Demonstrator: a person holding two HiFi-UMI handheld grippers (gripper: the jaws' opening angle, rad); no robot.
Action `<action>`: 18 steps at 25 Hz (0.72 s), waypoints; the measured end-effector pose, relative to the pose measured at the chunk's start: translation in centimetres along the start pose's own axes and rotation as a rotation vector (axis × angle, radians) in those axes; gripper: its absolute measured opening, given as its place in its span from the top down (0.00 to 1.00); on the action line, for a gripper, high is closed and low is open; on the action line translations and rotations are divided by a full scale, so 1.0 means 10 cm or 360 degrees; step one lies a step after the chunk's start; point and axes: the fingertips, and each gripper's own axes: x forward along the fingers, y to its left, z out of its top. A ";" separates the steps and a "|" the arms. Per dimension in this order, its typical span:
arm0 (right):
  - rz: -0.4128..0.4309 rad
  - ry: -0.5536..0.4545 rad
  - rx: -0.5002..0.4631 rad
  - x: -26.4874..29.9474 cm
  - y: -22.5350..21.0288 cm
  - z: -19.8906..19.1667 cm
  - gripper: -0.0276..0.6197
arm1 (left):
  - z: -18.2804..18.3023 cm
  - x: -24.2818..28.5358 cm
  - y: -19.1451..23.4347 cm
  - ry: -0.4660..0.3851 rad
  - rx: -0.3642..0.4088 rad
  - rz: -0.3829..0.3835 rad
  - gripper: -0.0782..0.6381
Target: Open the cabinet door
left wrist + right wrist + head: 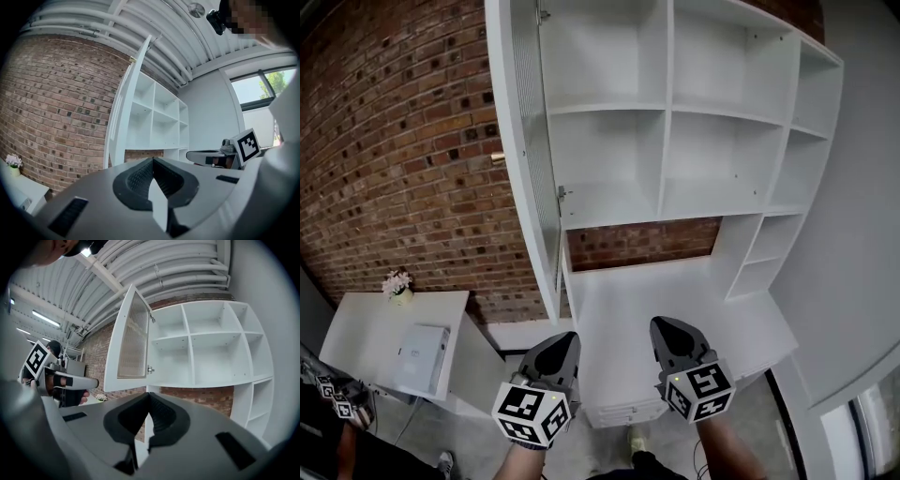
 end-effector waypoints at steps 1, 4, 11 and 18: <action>-0.0001 0.0002 0.0003 -0.02 -0.02 0.00 0.95 | 0.01 0.01 -0.01 0.0000 0.0000 -0.0001 0.88; -0.0011 0.0005 0.0001 -0.08 -0.08 0.01 0.95 | 0.03 0.01 -0.05 -0.0002 -0.0005 -0.0007 0.88; -0.0013 -0.0003 -0.0028 -0.12 -0.15 0.04 0.95 | 0.08 0.04 -0.10 -0.0012 -0.0003 -0.0010 0.88; 0.0005 0.0001 -0.0035 -0.11 -0.14 0.02 0.95 | 0.09 0.04 -0.09 -0.0016 0.0000 0.0001 0.88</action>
